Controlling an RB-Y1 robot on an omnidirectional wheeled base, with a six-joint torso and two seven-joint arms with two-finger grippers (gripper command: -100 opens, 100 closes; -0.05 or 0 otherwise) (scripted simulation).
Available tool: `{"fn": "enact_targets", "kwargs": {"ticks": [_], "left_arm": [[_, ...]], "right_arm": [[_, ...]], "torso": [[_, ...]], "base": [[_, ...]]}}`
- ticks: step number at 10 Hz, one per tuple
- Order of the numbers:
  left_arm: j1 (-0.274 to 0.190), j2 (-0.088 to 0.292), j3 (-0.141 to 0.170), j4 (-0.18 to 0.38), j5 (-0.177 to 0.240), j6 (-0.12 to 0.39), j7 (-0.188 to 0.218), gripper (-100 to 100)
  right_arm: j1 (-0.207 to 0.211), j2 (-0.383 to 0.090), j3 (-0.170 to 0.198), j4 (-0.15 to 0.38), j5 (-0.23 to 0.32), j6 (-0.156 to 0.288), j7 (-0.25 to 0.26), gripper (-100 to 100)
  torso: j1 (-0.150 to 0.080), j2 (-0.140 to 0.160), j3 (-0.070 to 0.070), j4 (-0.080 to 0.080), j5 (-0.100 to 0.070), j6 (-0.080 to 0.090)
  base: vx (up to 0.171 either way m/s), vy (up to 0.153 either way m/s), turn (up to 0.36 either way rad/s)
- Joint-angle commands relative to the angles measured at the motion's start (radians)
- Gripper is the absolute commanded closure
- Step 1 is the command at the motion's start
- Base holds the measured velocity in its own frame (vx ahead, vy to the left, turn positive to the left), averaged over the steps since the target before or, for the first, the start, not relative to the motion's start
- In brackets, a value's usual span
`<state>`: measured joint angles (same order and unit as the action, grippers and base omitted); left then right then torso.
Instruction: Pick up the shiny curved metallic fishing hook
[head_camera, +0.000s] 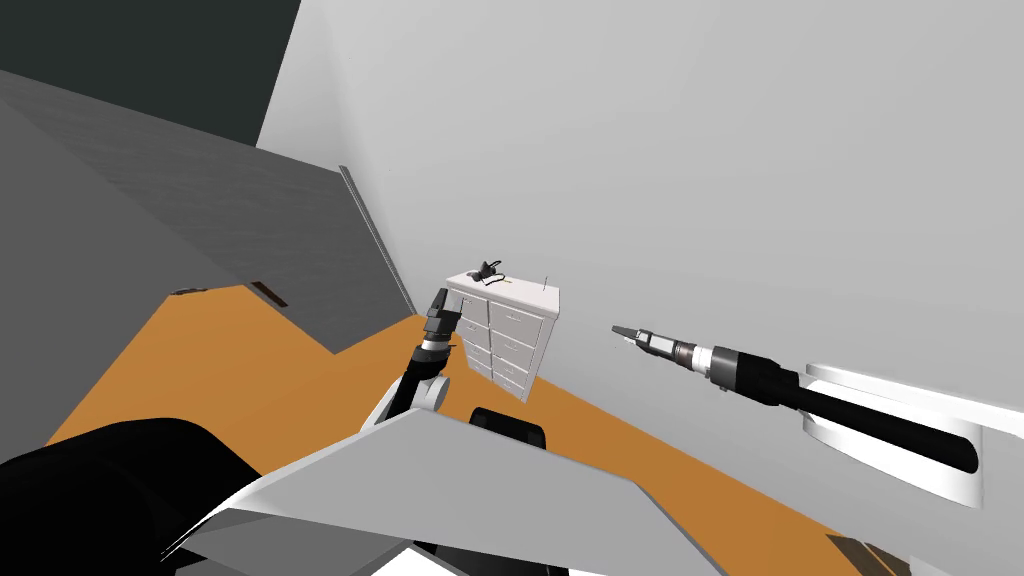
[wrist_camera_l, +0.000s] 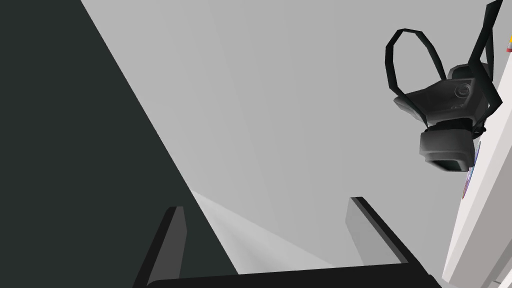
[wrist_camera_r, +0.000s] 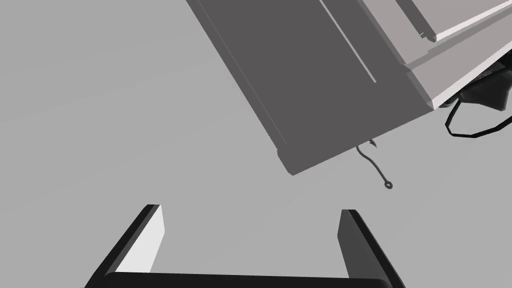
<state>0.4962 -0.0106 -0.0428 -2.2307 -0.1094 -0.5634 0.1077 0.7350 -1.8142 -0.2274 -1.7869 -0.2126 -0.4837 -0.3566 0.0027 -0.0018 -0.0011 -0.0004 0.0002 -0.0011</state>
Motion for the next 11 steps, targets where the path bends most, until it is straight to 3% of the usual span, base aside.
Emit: {"fn": "enact_targets", "kwargs": {"ticks": [1,2,4,5,7,8,10,11], "left_arm": [[0.0,0.0,0.0,0.0,0.0,0.0,0.0,0],[0.0,0.0,0.0,0.0,0.0,0.0,0.0,0],[0.0,0.0,0.0,0.0,0.0,0.0,0.0,0],[0.0,0.0,0.0,0.0,0.0,0.0,0.0,0],[0.0,0.0,0.0,0.0,0.0,0.0,0.0,0],[0.0,0.0,0.0,0.0,0.0,0.0,0.0,0],[0.0,0.0,0.0,0.0,0.0,0.0,0.0,0],[0.0,0.0,0.0,0.0,0.0,0.0,0.0,0]], "right_arm": [[0.015,-0.048,-0.017,0.0,0.005,0.002,-0.007,-100],[0.025,-0.078,-0.03,0.036,0.003,-0.003,-0.03,-100],[0.025,-0.143,-0.03,0.036,0.003,-0.003,-0.03,-100],[0.034,-0.181,-0.042,0.074,0.001,-0.008,-0.052,-100],[0.034,-0.227,-0.042,0.074,0.001,-0.008,-0.052,-100],[0.042,-0.258,-0.054,0.111,0.0,-0.013,-0.074,-100],[0.042,-0.324,-0.054,0.111,0.0,-0.013,-0.074,-100],[0.049,-0.359,-0.065,0.149,-0.001,-0.018,-0.096,-100]], "torso": [[0.0,0.0,0.0,0.0,0.0,0.0],[-0.001,0.0,0.0,0.0,0.0,0.0],[0.0,0.0,0.0,0.0,0.0,0.0],[-0.001,0.0,0.0,0.0,0.0,0.0],[0.0,0.0,0.0,0.0,0.0,0.0],[-0.001,0.0,0.0,0.0,0.0,0.0],[0.0,0.0,0.0,0.0,0.0,0.0],[-0.001,0.0,0.0,0.0,0.0,0.0]], "base": [[0.007,0.018,0.014],[0.013,0.027,-0.086],[0.012,0.027,-0.025],[0.014,0.032,-0.076],[0.009,0.028,-0.026],[0.01,0.025,-0.066],[0.008,0.025,-0.021],[0.009,0.03,-0.053]]}}
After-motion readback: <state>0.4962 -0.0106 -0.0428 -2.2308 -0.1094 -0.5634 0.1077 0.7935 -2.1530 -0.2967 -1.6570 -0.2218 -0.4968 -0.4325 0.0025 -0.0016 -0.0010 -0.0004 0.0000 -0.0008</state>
